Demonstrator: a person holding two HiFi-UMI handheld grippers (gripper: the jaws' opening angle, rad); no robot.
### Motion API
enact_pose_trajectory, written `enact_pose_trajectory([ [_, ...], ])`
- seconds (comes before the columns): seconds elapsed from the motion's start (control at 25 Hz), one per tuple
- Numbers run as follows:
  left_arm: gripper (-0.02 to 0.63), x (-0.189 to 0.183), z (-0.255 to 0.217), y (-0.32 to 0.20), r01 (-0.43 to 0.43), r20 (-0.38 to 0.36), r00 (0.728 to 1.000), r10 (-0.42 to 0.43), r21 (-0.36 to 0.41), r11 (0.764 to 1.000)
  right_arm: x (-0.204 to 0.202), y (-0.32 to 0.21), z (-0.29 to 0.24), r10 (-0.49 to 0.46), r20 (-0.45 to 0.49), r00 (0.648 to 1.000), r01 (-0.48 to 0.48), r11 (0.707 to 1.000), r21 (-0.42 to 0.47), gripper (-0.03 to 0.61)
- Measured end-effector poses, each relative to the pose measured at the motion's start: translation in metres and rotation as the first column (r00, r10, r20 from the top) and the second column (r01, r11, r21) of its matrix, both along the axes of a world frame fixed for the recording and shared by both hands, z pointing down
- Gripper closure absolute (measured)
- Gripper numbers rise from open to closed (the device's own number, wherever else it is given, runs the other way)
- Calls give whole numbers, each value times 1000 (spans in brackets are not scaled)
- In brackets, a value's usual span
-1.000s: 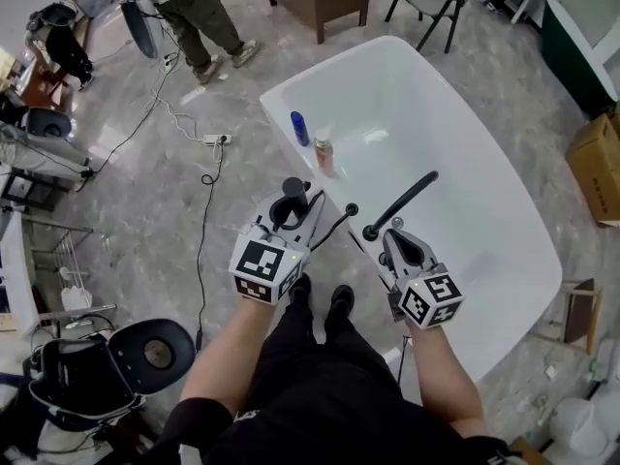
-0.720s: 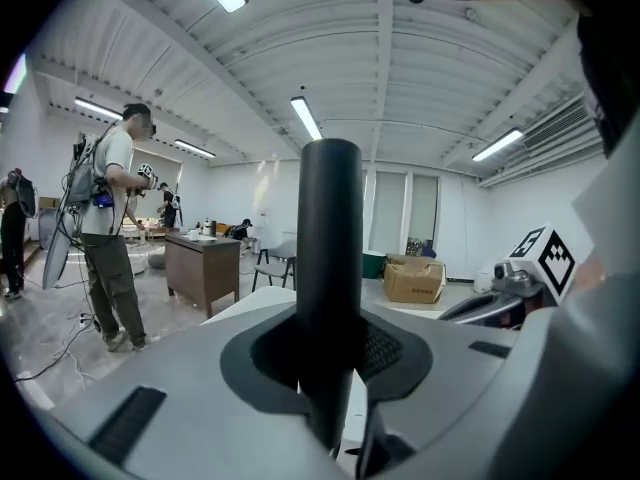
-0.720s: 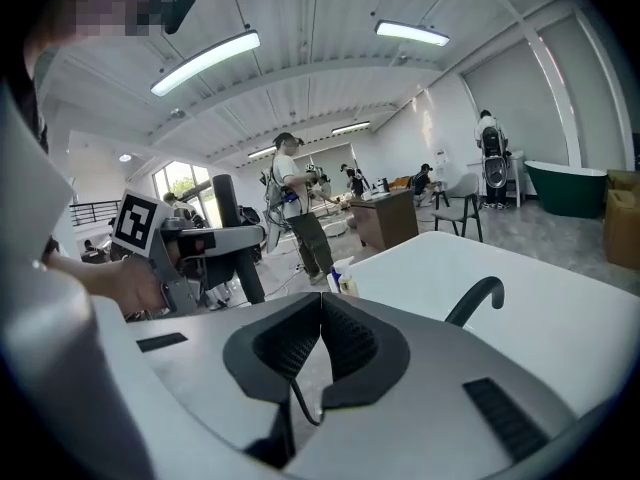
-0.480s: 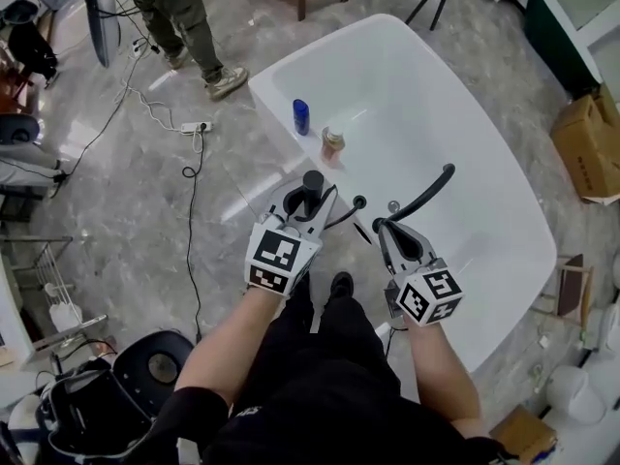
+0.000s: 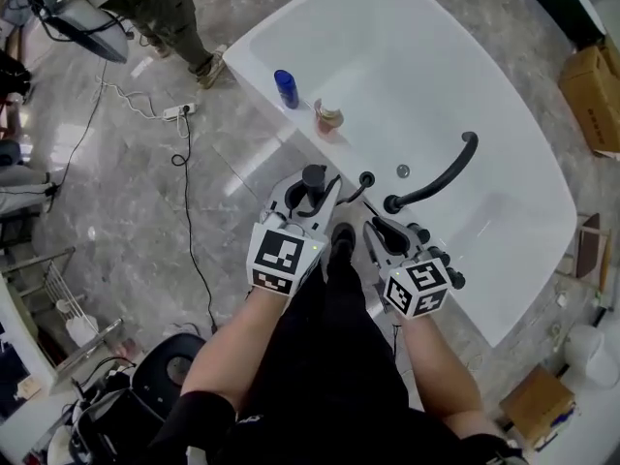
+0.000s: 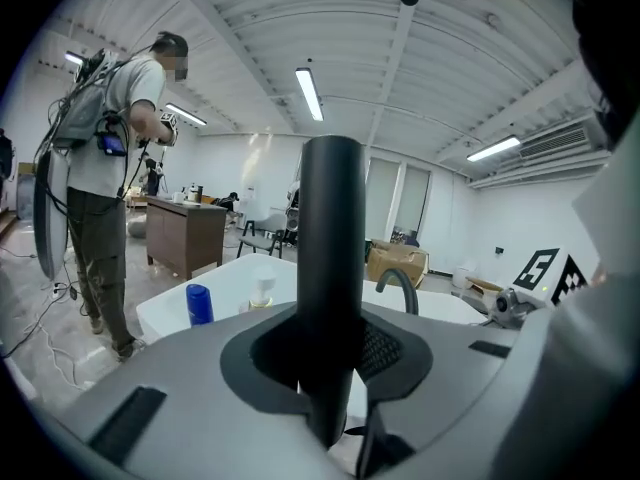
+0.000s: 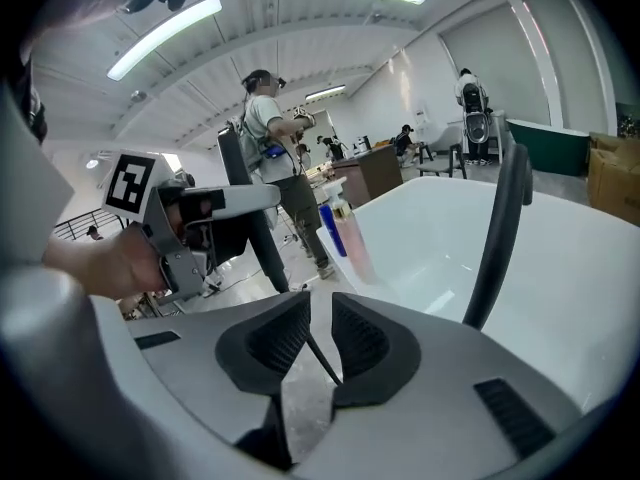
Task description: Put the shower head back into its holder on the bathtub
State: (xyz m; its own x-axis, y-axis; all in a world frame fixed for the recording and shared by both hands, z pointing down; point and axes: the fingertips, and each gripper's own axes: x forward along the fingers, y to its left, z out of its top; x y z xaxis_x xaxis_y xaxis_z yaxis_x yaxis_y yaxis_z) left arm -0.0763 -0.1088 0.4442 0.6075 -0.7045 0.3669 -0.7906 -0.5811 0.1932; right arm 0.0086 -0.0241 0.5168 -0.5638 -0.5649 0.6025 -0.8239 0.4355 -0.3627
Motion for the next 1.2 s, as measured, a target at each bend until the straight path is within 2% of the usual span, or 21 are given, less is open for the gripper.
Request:
enact_pose_trajectory([
  [0.32,505,18,70,-10,-48,19,999,49,-52,997,10,-8,89,56,-28,998,-58,995,-80,472],
  [0.72,505,19,140,-29,-30,15,999,31,-63,998,15,1,235,121,-113,986,-139,976,-169,434],
  [0.92,505,26,173,-19,-72,27,997,74,-76,995,17,-5,269,173,-135,976,-193,969,-151,420],
  [1.2,505,21,202,-15,-47,23,998,50,-127,991,16,-30,296,197,-183,963,-219,970,-110,425],
])
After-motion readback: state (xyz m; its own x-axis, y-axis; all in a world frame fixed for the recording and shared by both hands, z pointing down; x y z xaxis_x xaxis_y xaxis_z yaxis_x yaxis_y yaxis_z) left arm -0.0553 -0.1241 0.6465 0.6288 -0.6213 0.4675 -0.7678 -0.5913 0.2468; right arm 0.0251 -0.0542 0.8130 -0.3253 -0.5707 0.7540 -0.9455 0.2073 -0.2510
